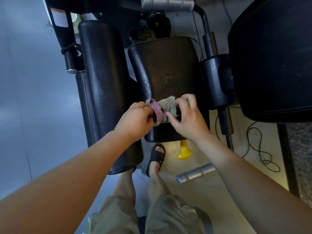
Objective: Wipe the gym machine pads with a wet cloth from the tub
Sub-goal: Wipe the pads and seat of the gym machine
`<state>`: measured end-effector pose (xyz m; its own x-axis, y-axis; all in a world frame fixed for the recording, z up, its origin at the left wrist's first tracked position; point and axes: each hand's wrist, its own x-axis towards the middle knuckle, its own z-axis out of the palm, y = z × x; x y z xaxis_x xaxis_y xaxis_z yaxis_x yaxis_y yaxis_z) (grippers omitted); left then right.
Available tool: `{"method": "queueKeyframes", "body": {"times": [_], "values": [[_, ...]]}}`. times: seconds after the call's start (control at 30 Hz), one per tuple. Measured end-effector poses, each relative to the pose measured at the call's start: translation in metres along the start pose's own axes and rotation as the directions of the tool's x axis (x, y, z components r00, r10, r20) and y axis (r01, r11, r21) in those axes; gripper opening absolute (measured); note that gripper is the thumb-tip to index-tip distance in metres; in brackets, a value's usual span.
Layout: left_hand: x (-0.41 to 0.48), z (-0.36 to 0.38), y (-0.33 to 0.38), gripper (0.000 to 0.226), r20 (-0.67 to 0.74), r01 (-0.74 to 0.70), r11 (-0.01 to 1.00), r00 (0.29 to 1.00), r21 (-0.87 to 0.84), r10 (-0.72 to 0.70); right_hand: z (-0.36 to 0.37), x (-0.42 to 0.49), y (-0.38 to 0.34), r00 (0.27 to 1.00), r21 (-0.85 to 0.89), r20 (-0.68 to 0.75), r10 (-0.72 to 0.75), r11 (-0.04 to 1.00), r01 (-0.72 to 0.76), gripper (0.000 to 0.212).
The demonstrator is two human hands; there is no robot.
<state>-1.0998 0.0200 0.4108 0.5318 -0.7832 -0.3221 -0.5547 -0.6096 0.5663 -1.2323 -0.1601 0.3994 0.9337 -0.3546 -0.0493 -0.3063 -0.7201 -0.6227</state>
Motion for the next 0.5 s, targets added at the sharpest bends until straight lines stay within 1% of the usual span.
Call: {"method": "queueKeyframes", "body": {"times": [0.1,0.17,0.27,0.33,0.4,0.43,0.5], "values": [[0.003,-0.004,0.003,0.012,-0.002,0.034,0.996,0.999,-0.080,-0.034,0.019,0.006,-0.007,0.977,0.014,0.177,-0.117,0.993,0.116,0.052],[0.004,-0.008,0.003,0.013,-0.012,0.085,0.990,0.996,-0.114,-0.087,0.031,0.012,-0.006,0.967,-0.002,0.212,-0.142,0.989,0.146,0.050],[0.007,-0.014,0.004,0.021,-0.063,0.123,0.980,0.989,-0.159,-0.135,0.033,0.033,-0.007,0.981,-0.028,0.169,-0.097,0.994,0.103,0.034],[0.012,-0.018,0.007,0.022,-0.125,0.128,0.975,0.981,-0.180,-0.152,0.032,0.055,-0.013,0.997,-0.088,0.063,-0.044,0.995,0.049,0.028],[0.017,-0.022,0.008,0.021,-0.173,0.115,0.981,0.975,-0.159,-0.143,0.034,0.073,-0.016,0.999,-0.100,-0.048,0.022,0.995,-0.026,0.026],[0.019,-0.023,0.007,0.021,-0.190,0.107,0.984,0.973,-0.141,-0.133,0.035,0.078,-0.018,0.996,-0.091,-0.073,0.049,0.994,-0.055,0.024],[0.023,-0.023,0.006,0.021,-0.205,0.101,0.986,0.970,-0.135,-0.127,0.035,0.072,-0.018,0.996,-0.056,-0.066,0.055,0.997,-0.058,0.021]]}}
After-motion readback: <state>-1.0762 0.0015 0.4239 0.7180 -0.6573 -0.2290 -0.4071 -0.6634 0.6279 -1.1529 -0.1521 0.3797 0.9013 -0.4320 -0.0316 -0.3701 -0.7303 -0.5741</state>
